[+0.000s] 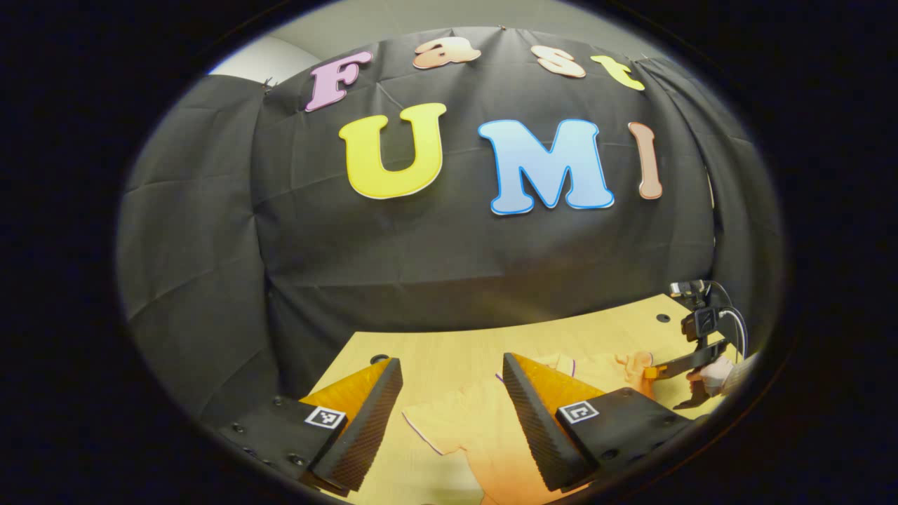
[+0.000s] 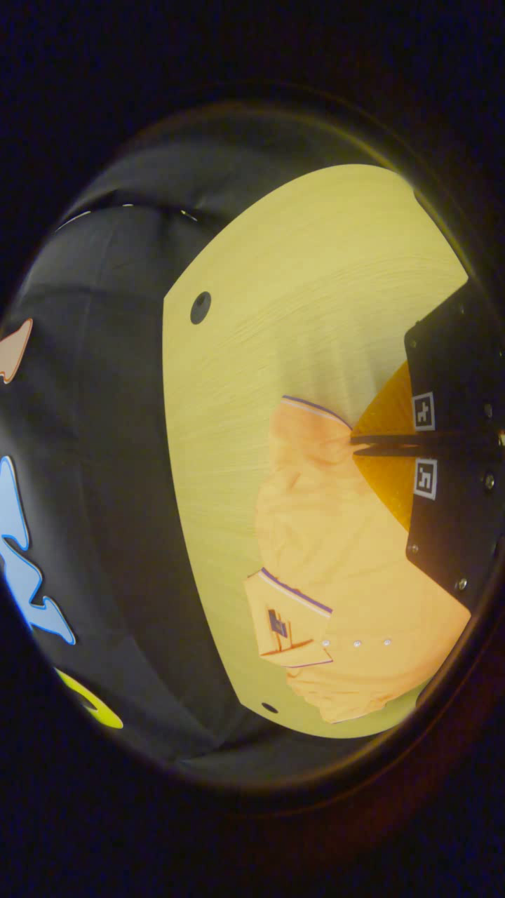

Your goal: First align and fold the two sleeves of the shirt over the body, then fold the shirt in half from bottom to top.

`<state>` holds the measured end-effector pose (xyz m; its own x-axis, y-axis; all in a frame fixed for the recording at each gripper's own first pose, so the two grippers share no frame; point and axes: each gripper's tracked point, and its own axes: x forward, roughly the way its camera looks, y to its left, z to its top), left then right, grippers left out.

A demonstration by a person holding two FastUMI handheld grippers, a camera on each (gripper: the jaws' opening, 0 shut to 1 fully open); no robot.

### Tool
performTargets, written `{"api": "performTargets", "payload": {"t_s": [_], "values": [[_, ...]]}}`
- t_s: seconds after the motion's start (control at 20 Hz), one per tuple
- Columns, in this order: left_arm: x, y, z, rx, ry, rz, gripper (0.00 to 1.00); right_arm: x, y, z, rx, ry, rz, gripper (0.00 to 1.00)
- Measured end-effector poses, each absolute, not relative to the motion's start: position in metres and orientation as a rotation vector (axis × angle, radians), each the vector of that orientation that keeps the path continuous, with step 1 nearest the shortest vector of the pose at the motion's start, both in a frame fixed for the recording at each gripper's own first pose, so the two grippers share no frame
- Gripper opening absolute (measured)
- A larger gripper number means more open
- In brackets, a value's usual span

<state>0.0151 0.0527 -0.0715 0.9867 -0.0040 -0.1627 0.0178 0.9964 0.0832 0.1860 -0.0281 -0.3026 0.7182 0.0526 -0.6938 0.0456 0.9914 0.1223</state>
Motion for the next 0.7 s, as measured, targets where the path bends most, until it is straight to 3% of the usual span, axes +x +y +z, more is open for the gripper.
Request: {"api": "performTargets", "payload": {"t_s": [0.3, 0.7], "values": [[0.014, 0.055, -0.076, 0.077, 0.168, -0.003, 0.93, 0.189, 0.028, -0.278, 0.06, 0.722, 0.151, 0.0], [0.012, 0.066, -0.085, 0.076, 0.185, 0.017, 0.94, 0.174, 0.106, -0.292, -0.078, 0.757, 0.345, 0.0]]}}
